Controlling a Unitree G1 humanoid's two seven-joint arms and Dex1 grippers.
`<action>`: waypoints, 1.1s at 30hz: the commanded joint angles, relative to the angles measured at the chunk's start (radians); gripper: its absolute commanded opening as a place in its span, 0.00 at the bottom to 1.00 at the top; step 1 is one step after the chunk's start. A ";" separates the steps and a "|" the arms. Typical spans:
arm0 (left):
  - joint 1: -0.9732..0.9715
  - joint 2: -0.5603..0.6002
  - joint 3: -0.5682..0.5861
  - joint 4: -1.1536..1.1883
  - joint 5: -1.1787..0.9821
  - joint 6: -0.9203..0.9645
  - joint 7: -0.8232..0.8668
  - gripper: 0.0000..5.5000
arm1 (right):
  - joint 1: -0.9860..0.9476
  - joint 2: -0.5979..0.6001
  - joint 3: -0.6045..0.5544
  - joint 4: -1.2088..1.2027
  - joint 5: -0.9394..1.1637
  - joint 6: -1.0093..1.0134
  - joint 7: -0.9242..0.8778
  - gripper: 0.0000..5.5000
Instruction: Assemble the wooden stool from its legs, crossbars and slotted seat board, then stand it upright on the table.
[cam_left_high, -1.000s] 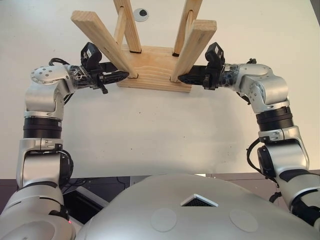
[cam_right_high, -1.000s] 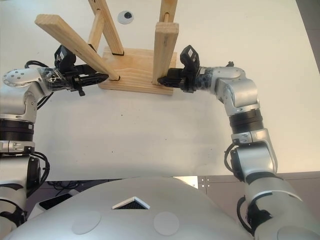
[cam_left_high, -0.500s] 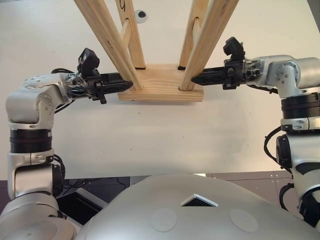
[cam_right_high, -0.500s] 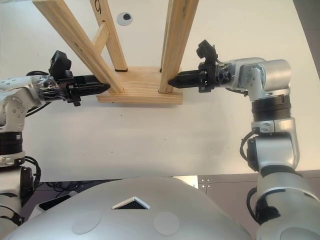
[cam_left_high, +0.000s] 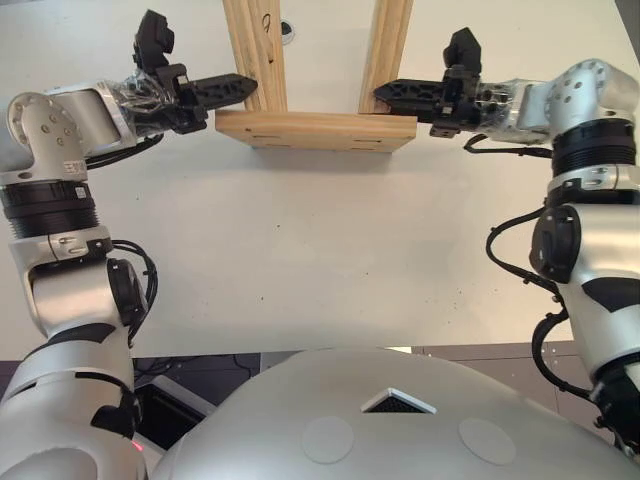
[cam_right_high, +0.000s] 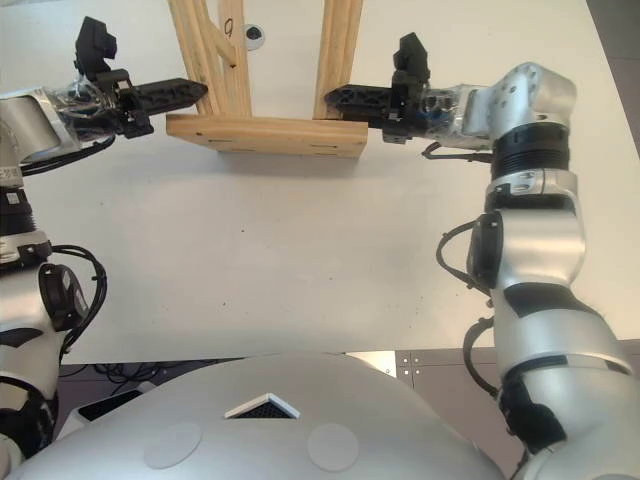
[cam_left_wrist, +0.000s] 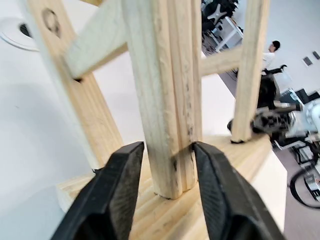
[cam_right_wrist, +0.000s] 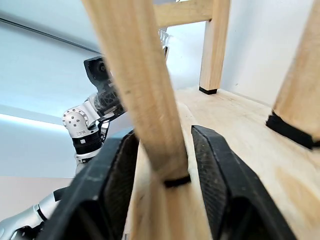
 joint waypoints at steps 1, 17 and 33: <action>0.025 -0.022 0.004 0.087 0.042 0.008 0.063 0.44 | -0.039 0.003 -0.032 0.057 -0.021 -0.041 -0.029 0.46; -0.019 0.023 0.251 0.164 -0.006 -0.244 0.086 0.61 | 0.137 -0.060 -0.082 -0.094 -0.149 -0.577 -0.022 0.74; 0.258 0.129 -0.171 0.008 0.351 -0.817 -0.287 0.61 | 0.420 -0.066 0.067 -0.395 -0.221 -0.780 0.139 0.74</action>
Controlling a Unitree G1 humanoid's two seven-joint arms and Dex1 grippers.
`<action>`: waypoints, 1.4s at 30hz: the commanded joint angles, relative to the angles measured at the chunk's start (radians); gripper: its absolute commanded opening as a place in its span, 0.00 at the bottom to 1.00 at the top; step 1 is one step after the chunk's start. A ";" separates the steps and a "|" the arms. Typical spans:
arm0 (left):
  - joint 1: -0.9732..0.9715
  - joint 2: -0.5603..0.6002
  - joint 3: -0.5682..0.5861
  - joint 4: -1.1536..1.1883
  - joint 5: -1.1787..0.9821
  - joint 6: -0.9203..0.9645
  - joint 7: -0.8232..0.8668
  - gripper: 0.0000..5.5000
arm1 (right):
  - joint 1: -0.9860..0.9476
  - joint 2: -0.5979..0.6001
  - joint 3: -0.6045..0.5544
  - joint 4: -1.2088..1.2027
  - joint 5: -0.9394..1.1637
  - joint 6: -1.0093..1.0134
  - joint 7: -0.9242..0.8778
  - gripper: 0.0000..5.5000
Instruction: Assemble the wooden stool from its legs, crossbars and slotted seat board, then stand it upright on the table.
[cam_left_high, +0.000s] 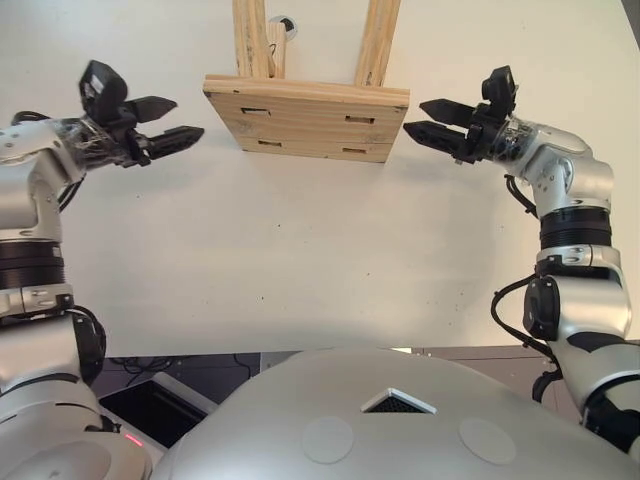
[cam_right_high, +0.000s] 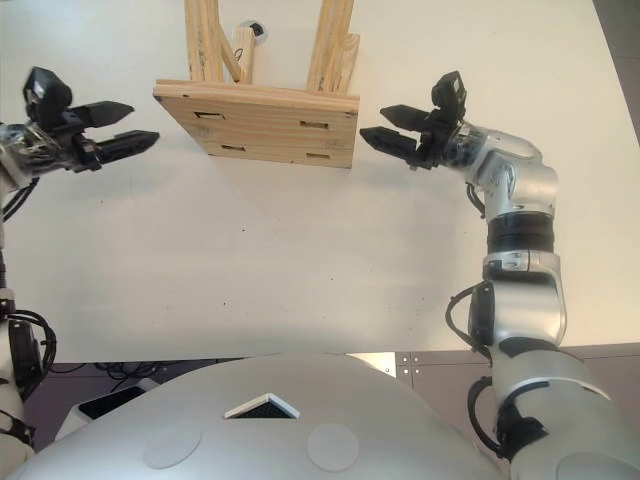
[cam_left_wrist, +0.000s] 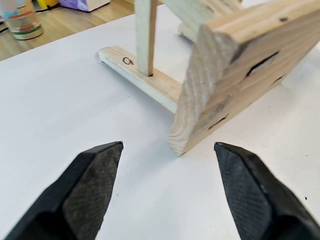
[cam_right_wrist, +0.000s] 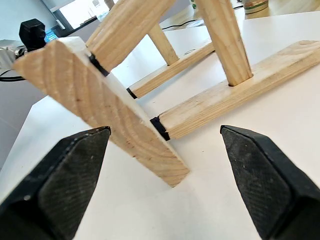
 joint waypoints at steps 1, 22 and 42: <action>-0.057 -0.071 -0.050 0.066 0.040 -0.053 0.016 0.61 | 0.012 -0.012 0.038 -0.053 0.004 0.033 0.030 0.74; -0.184 -0.164 -0.116 0.256 0.076 -0.123 -0.130 0.46 | -0.069 0.068 0.098 0.092 -0.026 0.020 -0.019 0.42; -0.395 -0.332 0.543 -0.129 -0.437 1.188 0.507 0.39 | -0.287 0.076 -0.399 -0.200 0.548 1.170 -0.245 0.32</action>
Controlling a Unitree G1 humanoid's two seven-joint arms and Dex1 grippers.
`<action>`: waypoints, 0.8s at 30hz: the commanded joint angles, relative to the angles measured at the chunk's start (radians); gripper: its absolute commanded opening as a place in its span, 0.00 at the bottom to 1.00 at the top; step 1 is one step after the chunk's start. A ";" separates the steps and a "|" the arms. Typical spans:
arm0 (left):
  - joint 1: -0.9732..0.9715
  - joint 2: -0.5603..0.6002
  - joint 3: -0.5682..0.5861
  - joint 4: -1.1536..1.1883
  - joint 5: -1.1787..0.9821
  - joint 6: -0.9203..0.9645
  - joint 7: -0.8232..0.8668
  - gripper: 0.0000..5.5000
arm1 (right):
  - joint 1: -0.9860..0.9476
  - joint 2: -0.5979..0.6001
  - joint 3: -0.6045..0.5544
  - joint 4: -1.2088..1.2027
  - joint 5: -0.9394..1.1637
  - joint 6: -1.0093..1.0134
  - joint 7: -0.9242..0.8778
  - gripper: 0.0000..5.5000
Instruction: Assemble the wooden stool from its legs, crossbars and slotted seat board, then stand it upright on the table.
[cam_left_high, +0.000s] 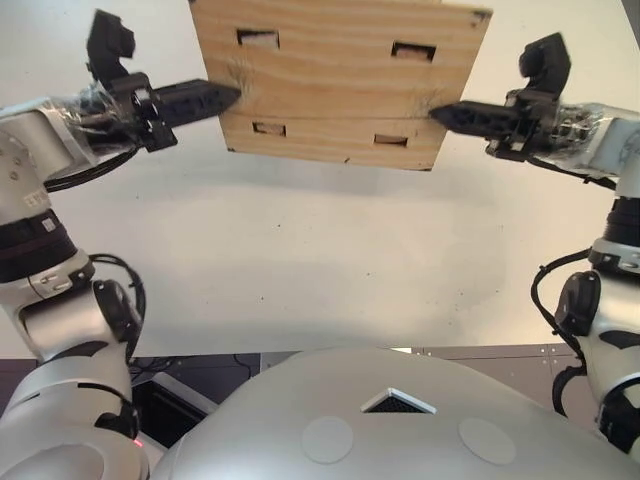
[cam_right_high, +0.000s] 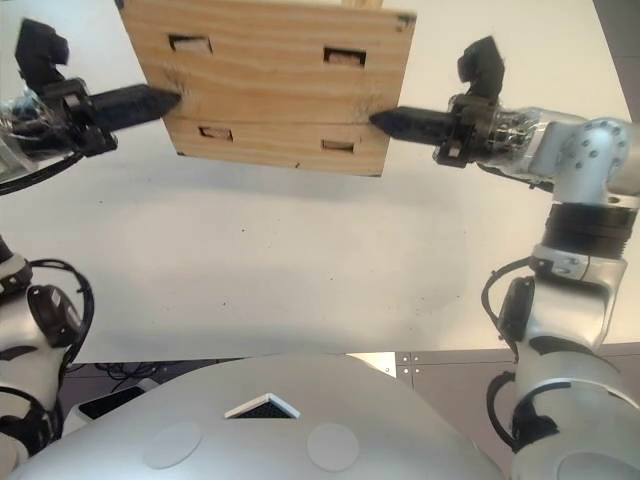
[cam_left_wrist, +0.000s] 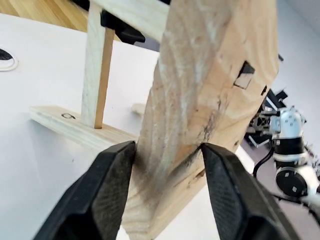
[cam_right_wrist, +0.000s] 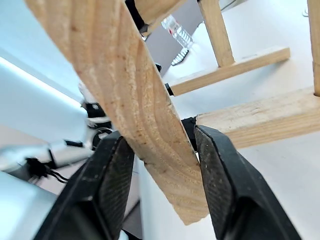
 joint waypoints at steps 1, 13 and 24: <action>-0.193 -0.149 0.151 0.191 -0.080 0.126 0.377 0.39 | -0.217 0.171 -0.218 0.204 0.107 0.144 -0.237 0.31; -0.554 -0.244 0.486 0.483 -0.017 0.051 0.975 0.30 | -0.470 0.216 -0.625 0.650 0.070 -0.016 -0.722 0.28; -0.554 -0.125 0.299 0.791 0.090 -0.331 0.849 0.43 | -0.461 0.212 -0.546 0.774 0.045 -0.240 -0.788 0.27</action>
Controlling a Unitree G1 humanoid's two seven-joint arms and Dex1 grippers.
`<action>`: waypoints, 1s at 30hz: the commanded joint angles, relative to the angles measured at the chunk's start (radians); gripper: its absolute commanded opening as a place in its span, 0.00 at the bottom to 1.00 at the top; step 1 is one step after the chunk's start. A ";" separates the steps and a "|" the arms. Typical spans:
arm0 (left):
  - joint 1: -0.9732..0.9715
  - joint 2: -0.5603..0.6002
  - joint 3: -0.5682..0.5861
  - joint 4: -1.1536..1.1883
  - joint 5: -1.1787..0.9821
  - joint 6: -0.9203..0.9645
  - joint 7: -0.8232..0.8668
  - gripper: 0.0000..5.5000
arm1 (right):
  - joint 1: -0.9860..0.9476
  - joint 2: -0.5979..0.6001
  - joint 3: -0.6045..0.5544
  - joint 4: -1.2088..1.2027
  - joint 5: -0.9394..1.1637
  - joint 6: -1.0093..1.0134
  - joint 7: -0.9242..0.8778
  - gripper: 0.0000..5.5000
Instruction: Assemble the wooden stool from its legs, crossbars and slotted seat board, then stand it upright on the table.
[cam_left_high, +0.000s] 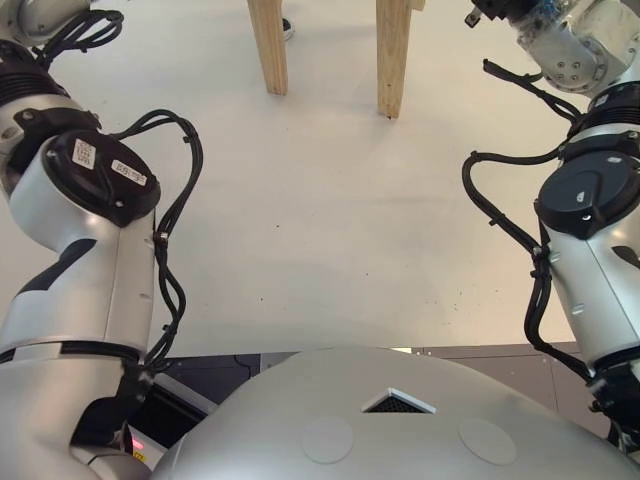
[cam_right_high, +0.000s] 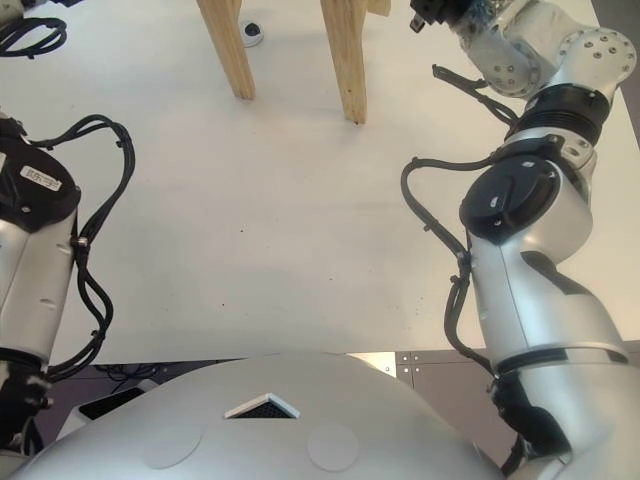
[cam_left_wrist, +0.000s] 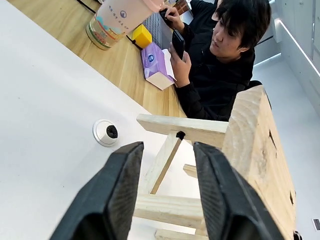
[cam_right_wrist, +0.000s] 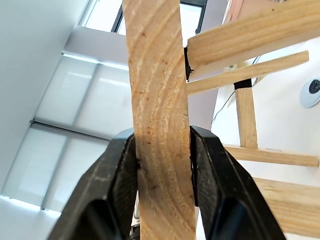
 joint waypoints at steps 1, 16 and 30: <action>0.025 0.018 -0.051 0.049 0.011 -0.060 -0.058 0.45 | 0.021 0.007 0.035 0.058 -0.015 -0.032 -0.018 0.33; 0.335 -0.058 -0.221 -0.315 -0.014 -0.238 -0.260 0.86 | 0.163 0.024 0.162 -0.148 -0.065 -0.355 -0.070 0.80; 1.059 -0.277 -0.681 -0.744 0.485 -0.988 -0.159 0.64 | 1.019 0.258 0.761 -0.981 -0.671 -1.104 -0.192 0.60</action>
